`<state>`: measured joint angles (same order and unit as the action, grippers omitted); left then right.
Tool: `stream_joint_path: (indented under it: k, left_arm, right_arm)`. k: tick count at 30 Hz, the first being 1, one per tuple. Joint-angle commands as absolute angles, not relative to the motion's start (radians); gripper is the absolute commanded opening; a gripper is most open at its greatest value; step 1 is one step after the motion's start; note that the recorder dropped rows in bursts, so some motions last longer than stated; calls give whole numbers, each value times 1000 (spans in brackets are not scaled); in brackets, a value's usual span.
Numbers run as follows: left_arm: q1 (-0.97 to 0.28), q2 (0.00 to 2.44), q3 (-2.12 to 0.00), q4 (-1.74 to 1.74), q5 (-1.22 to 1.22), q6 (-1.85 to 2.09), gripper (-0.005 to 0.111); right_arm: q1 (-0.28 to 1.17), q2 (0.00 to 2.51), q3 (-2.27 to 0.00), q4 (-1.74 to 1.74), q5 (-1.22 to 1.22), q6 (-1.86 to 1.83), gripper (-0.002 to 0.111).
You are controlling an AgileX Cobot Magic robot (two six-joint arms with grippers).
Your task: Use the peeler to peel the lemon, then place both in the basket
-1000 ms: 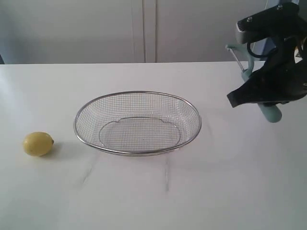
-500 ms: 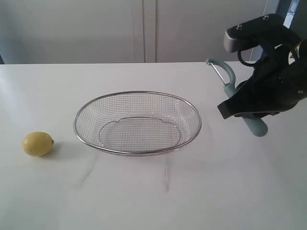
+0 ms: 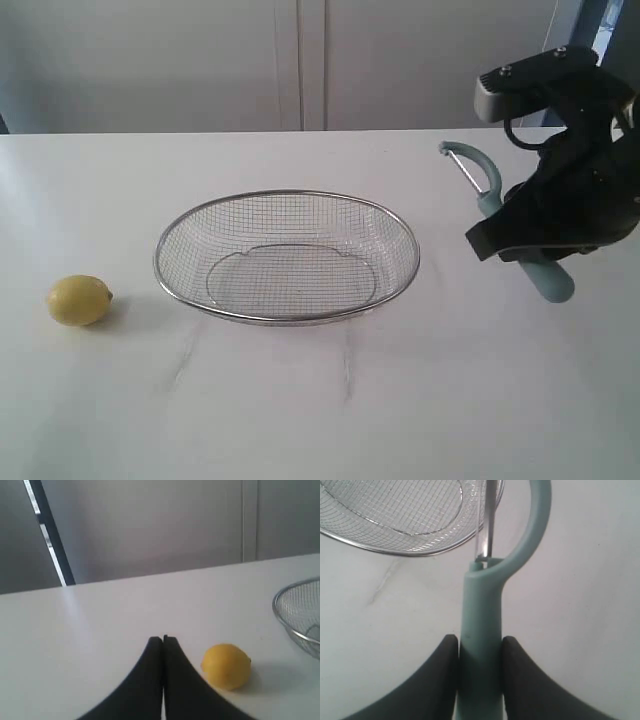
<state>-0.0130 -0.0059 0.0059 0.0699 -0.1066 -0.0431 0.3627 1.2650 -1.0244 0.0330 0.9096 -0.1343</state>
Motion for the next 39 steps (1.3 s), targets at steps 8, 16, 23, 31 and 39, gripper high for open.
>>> stream_joint_path:
  k: [8,16,23,31,39]
  left_arm:
    - [-16,0,0,68,-283,-227,0]
    - [-16,0,0,68,-398,-455,0]
    - [-12,19,-39,0,-456,-449,0]
    - [-12,344,-302,38,-447,-179,2]
    - [-12,676,-526,160,-372,-180,41]
  right_arm:
    - [214,1258,-1027,384,976,-504,0]
    - [210,1258,-1027,444,1019,-582,0]
    - [210,1258,-1025,444,990,-580,0]
    - [210,1258,-1025,444,977,-576,0]
    - [210,1258,-1025,444,971,-574,0]
